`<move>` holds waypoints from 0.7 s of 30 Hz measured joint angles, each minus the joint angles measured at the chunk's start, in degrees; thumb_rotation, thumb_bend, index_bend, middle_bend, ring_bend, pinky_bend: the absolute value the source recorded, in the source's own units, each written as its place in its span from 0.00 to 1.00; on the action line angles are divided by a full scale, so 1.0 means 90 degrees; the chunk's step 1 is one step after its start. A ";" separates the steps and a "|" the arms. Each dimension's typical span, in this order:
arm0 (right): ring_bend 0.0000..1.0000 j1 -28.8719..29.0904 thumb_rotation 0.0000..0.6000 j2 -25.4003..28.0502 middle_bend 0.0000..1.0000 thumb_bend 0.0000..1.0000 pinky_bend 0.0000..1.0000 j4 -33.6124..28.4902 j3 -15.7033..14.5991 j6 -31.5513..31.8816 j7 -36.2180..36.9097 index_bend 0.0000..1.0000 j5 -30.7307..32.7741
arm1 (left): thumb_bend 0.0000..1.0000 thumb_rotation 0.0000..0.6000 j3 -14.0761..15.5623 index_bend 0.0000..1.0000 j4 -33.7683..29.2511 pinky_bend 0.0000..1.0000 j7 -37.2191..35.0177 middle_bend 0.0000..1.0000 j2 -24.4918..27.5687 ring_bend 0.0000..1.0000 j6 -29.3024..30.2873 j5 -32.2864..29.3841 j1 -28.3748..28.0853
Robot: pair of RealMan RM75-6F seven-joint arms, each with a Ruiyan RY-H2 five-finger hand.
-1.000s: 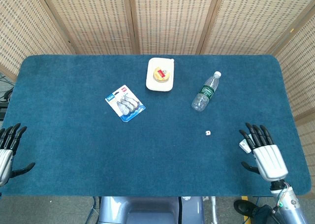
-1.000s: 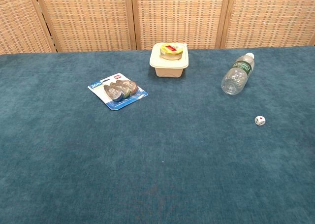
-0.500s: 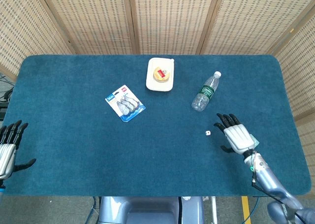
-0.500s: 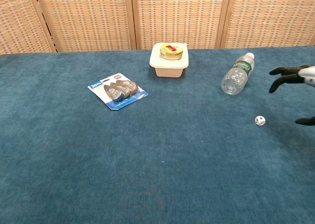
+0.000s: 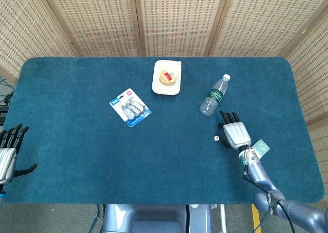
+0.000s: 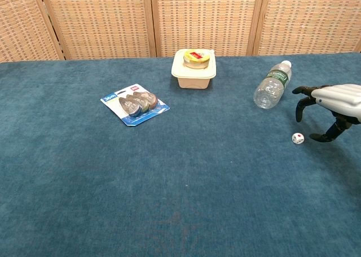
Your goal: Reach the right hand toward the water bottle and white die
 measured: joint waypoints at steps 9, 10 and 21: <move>0.00 0.0019 1.00 -0.0116 0.00 0.41 0.00 0.0197 -0.0170 0.0105 0.0194 0.38 -0.0170 | 0.04 1.00 0.0011 0.00 -0.0002 0.00 0.0051 0.00 -0.0020 0.00 -0.0017 -0.0020 -0.0018; 0.00 0.0017 1.00 -0.0115 0.00 0.41 0.00 0.0204 -0.0194 0.0110 0.0237 0.38 -0.0206 | 0.04 1.00 0.0011 0.00 -0.0003 0.00 0.0060 0.00 -0.0023 0.00 -0.0020 -0.0025 -0.0020; 0.00 0.0039 1.00 -0.0128 0.00 0.41 0.00 0.0246 -0.0370 0.0126 0.0522 0.39 -0.0428 | 0.05 1.00 0.0019 0.00 -0.0012 0.00 0.0123 0.00 -0.0047 0.00 -0.0034 -0.0064 -0.0037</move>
